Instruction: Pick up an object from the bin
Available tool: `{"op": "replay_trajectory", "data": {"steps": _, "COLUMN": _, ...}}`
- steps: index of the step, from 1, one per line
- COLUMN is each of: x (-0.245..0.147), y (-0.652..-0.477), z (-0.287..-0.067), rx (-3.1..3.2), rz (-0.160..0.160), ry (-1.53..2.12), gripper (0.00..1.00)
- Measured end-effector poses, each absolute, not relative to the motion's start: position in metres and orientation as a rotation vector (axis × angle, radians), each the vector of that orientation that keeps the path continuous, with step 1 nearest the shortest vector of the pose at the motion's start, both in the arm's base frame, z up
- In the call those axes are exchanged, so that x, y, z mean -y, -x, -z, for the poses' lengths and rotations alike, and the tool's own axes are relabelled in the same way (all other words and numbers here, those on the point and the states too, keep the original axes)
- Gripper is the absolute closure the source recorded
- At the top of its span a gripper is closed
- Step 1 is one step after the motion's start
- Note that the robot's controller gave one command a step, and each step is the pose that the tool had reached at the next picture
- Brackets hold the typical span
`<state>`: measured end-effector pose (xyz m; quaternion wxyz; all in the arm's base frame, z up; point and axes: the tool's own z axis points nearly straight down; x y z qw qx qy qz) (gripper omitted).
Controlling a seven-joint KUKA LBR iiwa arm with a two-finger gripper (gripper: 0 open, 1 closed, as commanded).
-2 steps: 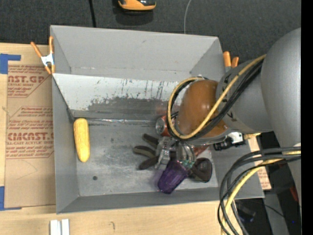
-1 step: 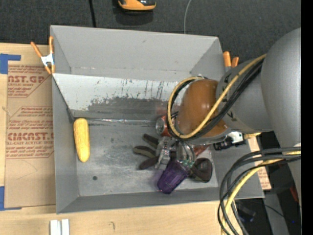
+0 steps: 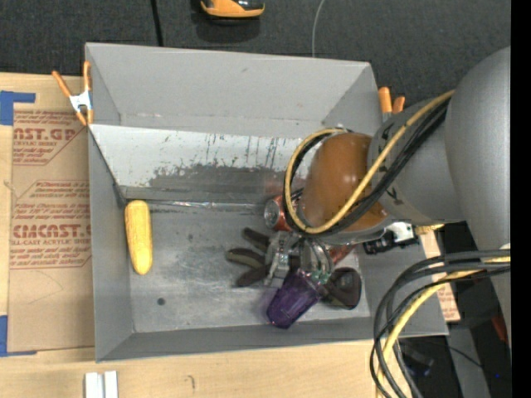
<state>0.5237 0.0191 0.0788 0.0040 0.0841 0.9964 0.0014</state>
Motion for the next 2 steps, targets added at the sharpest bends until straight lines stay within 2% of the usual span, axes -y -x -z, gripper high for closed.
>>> {"op": "replay_trajectory", "data": {"steps": 2, "x": -0.0191, "y": -0.5225, "z": -0.0917, "rx": -3.132, "rz": -0.001, "ry": -0.264, "gripper": 1.00}}
